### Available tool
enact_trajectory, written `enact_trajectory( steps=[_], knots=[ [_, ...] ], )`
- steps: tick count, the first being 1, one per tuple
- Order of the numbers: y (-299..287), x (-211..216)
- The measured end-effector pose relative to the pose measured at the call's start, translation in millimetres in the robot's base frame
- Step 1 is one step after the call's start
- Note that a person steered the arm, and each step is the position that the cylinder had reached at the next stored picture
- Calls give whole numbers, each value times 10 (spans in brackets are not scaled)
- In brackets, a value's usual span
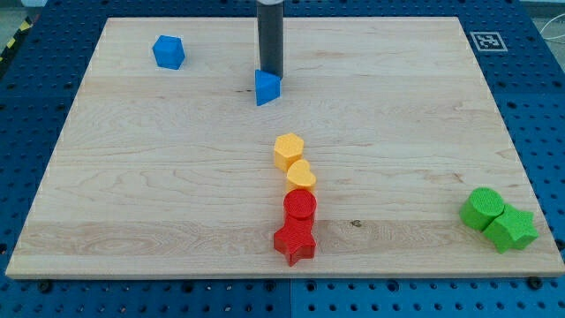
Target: Move the blue triangle to the top of yellow hexagon
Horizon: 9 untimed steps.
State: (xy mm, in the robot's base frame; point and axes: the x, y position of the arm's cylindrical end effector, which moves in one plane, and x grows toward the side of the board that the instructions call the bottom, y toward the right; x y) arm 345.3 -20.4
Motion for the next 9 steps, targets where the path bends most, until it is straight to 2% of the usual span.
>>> enact_trajectory(
  steps=[1,3,5,7,9],
  knots=[
    [2,44],
    [3,-424],
    [-239,-558],
    [-428,-416],
    [-253,22]
  ],
)
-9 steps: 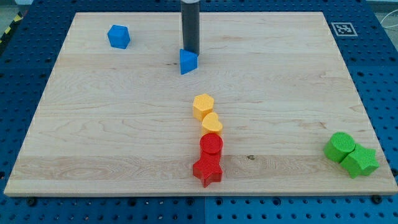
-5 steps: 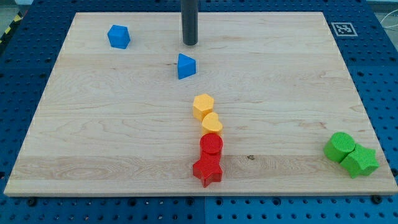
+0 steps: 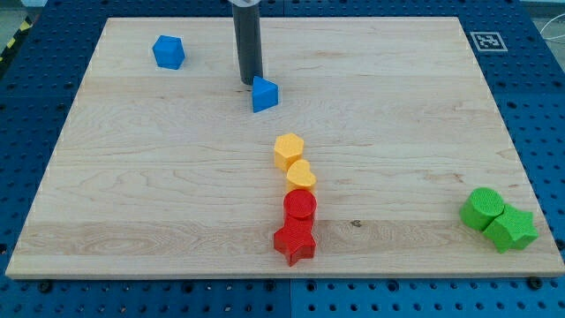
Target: Move the blue triangle to the top of yellow hexagon
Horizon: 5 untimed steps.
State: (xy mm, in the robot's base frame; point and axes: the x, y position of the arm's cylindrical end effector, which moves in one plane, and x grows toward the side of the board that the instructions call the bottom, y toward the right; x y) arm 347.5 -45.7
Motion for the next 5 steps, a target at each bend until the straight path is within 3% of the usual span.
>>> enact_trajectory(
  steps=[3,4,5],
  knots=[
    [265,710],
    [289,812],
    [289,615]
  ],
)
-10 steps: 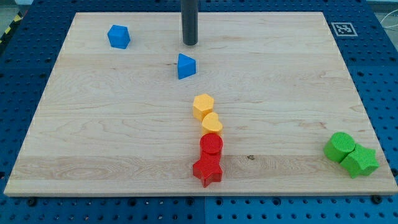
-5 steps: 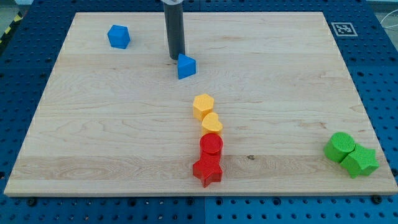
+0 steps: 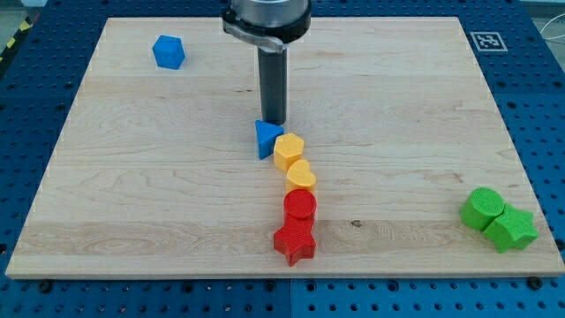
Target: Move the blue triangle to the top of yellow hexagon
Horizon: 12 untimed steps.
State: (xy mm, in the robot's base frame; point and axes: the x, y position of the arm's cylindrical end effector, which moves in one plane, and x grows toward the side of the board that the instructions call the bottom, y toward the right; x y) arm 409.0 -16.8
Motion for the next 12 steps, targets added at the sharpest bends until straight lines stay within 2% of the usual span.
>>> enact_trajectory(
  steps=[1,3,6,8,12],
  knots=[
    [-47,-229],
    [-384,-266],
    [-937,464],
    [-853,775],
    [-256,776]
  ],
)
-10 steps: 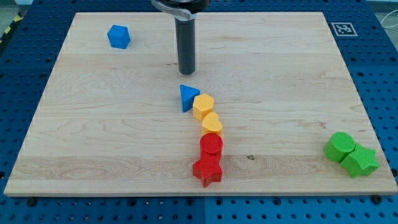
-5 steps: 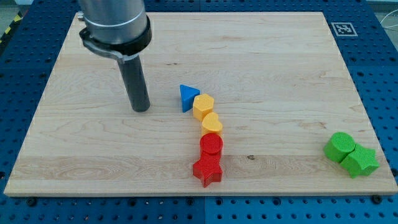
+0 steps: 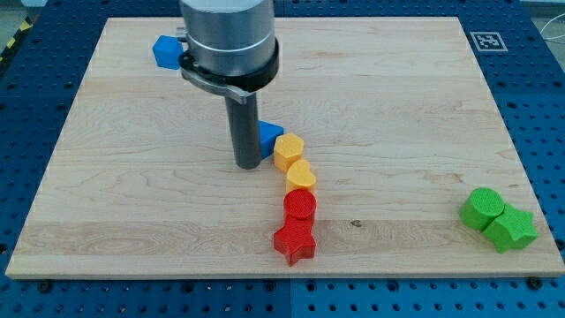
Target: Move the blue triangle to the top of yellow hexagon
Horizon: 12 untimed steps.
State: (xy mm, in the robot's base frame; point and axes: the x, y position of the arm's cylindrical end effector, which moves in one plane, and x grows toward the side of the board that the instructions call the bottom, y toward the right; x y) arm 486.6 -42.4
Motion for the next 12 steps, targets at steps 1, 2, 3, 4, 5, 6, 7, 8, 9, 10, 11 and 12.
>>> enact_trajectory(
  steps=[1,2,3,4,5,6,7,8,9,10,11,12],
  knots=[
    [68,-4],
    [109,-9],
    [89,15],
    [-23,24],
    [-107,-70],
    [-89,-313],
    [-89,-316],
    [-89,-316],
    [-53,-316],
    [74,-317],
    [115,-317],
    [116,-317]
  ],
)
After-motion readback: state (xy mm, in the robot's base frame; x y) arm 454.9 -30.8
